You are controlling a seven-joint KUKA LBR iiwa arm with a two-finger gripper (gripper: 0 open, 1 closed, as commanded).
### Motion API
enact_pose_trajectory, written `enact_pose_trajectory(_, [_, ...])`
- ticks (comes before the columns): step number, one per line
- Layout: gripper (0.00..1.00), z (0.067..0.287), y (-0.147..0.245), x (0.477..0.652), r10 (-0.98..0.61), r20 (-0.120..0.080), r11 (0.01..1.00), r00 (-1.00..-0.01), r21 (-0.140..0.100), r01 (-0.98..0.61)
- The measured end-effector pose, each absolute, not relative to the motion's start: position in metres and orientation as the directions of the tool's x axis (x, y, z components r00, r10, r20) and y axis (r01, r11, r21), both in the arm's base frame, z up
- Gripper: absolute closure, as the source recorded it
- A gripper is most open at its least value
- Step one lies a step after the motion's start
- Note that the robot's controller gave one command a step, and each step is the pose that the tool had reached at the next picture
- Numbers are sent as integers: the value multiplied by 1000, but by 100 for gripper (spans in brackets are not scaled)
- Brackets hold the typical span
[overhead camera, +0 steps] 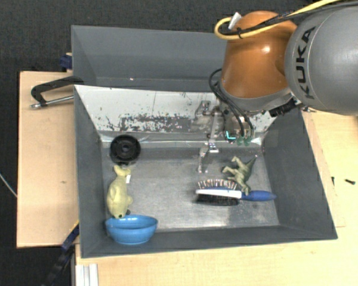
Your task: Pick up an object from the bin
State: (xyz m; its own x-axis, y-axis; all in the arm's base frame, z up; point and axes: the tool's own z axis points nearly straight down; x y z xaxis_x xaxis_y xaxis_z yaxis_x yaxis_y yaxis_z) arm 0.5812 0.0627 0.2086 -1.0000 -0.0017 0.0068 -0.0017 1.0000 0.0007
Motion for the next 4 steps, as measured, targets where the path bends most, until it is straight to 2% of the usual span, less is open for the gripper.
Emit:
enact_pose_trajectory(1, [0, 114, 15, 569, -275, 4, 962, -962, 5, -275])
enact_pose_trajectory(2, [0, 93, -22, 537, -171, 3, 985, -985, 14, -170])
enact_pose_trajectory(3, [100, 95, -24, 536, -167, 10, 986, -986, 13, -167])
enact_pose_trajectory(4, [100, 231, -50, 554, -173, -14, 985, -985, -4, -173])
